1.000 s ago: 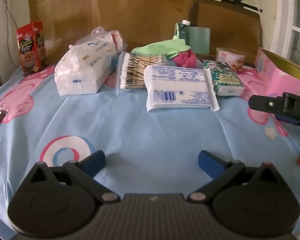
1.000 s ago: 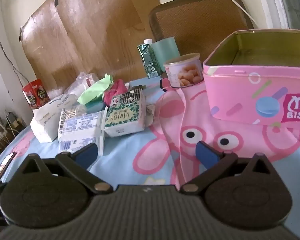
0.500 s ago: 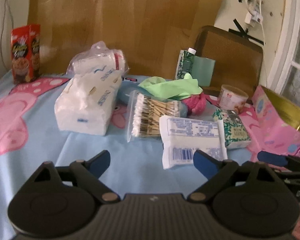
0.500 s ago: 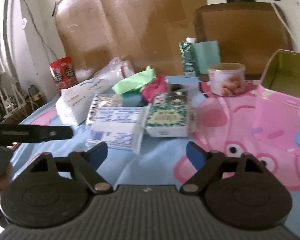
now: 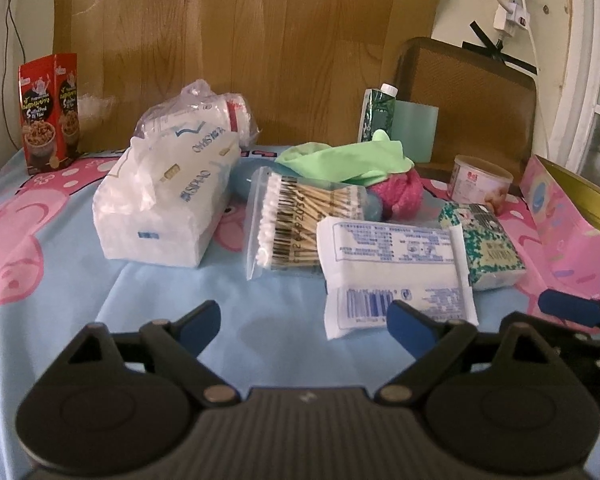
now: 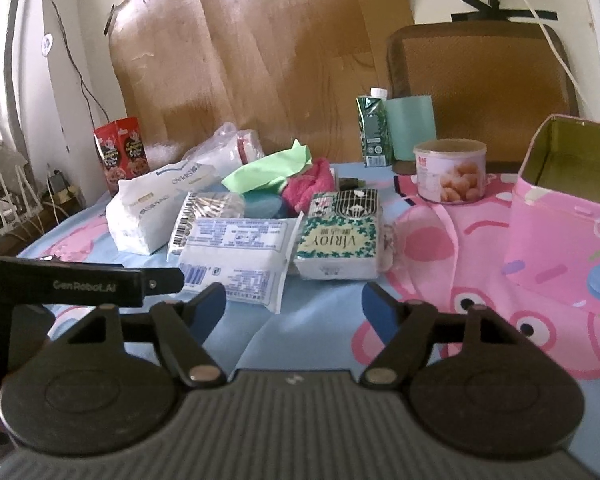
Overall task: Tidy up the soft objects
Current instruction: 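Move both grippers toward the white wipes packet on the sheet, then close both grippers on the white wipes packet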
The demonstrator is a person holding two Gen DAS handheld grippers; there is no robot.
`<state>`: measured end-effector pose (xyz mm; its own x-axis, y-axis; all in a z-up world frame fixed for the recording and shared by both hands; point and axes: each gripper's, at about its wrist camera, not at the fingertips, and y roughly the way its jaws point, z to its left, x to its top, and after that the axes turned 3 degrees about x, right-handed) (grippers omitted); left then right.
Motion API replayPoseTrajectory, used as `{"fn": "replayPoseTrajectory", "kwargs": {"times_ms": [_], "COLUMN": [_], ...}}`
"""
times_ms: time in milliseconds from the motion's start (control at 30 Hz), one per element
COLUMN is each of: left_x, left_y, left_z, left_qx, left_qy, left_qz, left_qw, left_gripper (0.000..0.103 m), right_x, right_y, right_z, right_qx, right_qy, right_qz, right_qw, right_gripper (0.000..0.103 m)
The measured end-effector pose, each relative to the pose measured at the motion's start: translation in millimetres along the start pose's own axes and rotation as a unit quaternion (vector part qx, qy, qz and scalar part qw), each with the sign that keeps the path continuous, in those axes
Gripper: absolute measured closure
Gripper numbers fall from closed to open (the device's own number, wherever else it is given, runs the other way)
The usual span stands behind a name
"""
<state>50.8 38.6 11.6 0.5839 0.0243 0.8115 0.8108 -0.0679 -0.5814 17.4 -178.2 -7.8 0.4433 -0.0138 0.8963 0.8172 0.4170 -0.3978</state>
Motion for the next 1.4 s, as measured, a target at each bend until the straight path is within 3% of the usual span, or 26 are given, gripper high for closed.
{"fn": "replayPoseTrajectory", "kwargs": {"times_ms": [100, 467, 733, 867, 1000, 1067, 1200, 1267, 1300, 1400], "left_x": [-4, -6, -9, -9, 0, 8, 18, 18, 18, 13], "left_y": [7, 11, 10, 5, 0, 2, 25, 33, 33, 19], "left_z": [-2, 12, 14, 23, 36, 39, 29, 21, 19, 4], "left_qx": [0.013, -0.016, -0.023, -0.047, -0.089, -0.115, -0.140, -0.137, -0.149, -0.150], "left_qy": [0.009, -0.028, -0.033, -0.049, -0.072, -0.083, -0.078, -0.067, -0.067, -0.044], "left_qz": [-0.009, -0.003, -0.007, -0.018, -0.023, -0.013, 0.040, 0.044, 0.051, 0.040], "left_qw": [0.9998, 0.9995, 0.9992, 0.9975, 0.9931, 0.9898, 0.9863, 0.9873, 0.9853, 0.9869], "left_gripper": [0.007, 0.006, 0.006, 0.007, 0.014, 0.023, 0.050, 0.053, 0.061, 0.061], "right_x": [0, -5, -6, -4, 3, 8, 16, 15, 15, 13], "right_y": [3, 9, 11, 12, 14, 20, 40, 51, 53, 43], "right_z": [-1, -18, -14, -15, -12, -8, -4, -6, -5, 0], "right_qx": [-0.004, 0.012, 0.016, 0.012, 0.040, 0.047, 0.058, 0.061, 0.068, 0.075], "right_qy": [0.000, 0.061, 0.045, 0.045, 0.043, 0.035, 0.021, 0.026, 0.030, 0.029], "right_qz": [0.003, 0.015, 0.018, 0.022, 0.031, 0.035, 0.058, 0.068, 0.070, 0.065], "right_qw": [1.000, 0.998, 0.999, 0.999, 0.998, 0.998, 0.996, 0.995, 0.995, 0.995], "right_gripper": [0.026, 0.028, 0.031, 0.038, 0.041, 0.043, 0.049, 0.064, 0.068, 0.070]}}
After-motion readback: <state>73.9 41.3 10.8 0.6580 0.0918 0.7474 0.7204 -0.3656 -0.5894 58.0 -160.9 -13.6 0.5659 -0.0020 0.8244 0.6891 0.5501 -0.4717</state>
